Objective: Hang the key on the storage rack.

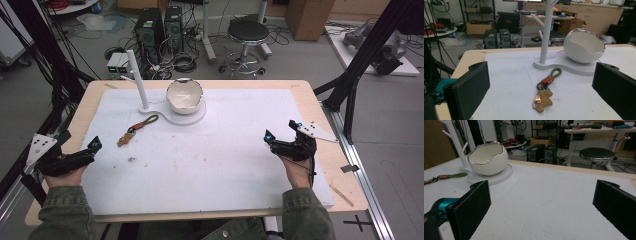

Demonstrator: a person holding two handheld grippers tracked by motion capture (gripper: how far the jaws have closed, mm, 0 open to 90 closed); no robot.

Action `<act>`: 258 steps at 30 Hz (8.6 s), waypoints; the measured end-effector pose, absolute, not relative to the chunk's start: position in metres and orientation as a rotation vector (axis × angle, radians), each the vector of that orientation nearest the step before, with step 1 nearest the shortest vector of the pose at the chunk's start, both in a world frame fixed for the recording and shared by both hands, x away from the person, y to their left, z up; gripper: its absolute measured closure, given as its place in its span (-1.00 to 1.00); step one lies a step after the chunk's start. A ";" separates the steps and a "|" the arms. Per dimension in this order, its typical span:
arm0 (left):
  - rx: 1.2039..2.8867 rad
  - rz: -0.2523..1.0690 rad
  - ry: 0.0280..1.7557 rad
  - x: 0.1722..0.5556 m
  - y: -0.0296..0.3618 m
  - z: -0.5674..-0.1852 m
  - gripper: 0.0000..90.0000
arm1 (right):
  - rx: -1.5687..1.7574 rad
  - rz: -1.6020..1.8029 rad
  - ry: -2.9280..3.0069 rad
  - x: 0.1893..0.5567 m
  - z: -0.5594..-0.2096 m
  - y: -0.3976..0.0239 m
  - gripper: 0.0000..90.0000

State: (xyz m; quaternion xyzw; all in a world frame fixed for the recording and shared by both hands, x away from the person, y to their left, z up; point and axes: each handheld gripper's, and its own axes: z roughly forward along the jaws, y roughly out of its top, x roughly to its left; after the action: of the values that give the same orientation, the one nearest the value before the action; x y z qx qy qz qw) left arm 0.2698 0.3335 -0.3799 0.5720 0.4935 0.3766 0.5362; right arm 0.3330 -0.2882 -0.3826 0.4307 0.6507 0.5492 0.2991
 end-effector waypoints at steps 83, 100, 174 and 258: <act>1.772 0.749 1.097 0.381 0.284 -0.320 -0.96 | 1.170 1.512 1.714 0.328 -0.387 -0.289 -0.99; 1.848 0.670 1.094 0.406 0.276 -0.316 -0.96 | 1.168 1.520 1.709 0.328 -0.387 -0.290 -0.99; 2.340 0.457 1.171 0.467 0.258 -0.416 0.46 | 1.185 1.549 1.706 0.327 -0.389 -0.294 -0.99; 1.994 0.801 1.265 0.443 0.325 -0.256 0.72 | 1.206 1.563 1.686 0.326 -0.389 -0.296 -0.99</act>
State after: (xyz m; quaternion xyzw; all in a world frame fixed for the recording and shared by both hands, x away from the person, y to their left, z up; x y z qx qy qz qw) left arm 0.4425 0.3247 -0.2562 0.7581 0.4808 0.3046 0.3184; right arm 0.3264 -0.2961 -0.3886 0.4474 0.6252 0.5800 0.2693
